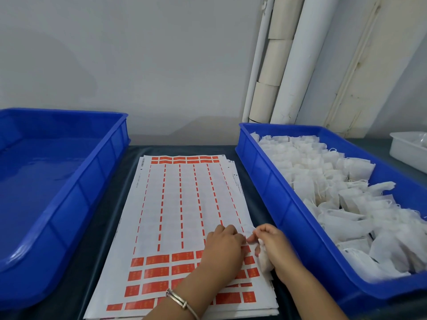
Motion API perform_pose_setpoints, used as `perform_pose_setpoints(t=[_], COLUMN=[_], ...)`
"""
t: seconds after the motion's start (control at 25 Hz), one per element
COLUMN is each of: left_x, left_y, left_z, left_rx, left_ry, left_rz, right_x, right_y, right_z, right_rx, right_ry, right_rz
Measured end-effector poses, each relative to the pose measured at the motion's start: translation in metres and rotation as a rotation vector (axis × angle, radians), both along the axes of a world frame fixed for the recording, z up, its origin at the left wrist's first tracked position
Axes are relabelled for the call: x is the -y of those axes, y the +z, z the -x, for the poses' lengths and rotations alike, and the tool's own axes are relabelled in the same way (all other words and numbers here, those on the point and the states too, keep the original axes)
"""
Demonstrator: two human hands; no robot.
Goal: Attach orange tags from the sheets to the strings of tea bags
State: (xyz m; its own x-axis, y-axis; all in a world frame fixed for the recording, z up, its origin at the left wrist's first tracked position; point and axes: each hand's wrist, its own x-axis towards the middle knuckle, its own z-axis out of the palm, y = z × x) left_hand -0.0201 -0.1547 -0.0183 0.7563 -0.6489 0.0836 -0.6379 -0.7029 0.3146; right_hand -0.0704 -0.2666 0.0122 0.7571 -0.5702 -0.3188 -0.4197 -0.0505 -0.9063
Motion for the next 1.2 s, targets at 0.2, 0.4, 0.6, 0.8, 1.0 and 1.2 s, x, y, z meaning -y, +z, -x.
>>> perform_pose_setpoints(t=[0.2,0.4,0.6,0.8,1.0,1.2], left_x=[0.011,0.017,0.02,0.015,0.02,0.022], left_y=[0.0,0.001,0.005,-0.004,0.001,0.006], left_z=[0.004,-0.002,-0.005,0.004,-0.002,-0.007], left_rx=[-0.035,-0.1,-0.131,-0.051,-0.103,-0.136], left_ry=[0.056,0.109,0.109,0.09,0.139,0.091], left_rz=[-0.015,-0.018,-0.03,0.029,0.009,-0.077], right_x=[0.003,0.006,0.008,0.007,0.007,0.007], right_y=[-0.01,-0.017,-0.019,-0.021,-0.023,-0.022], right_z=[-0.001,-0.002,-0.003,-0.005,-0.004,-0.003], right_rx=[0.033,0.029,0.039,0.051,0.047,0.055], right_ry=[0.006,0.019,0.023,-0.027,-0.043,-0.034], right_rz=[0.044,0.081,0.077,0.061,0.068,0.07])
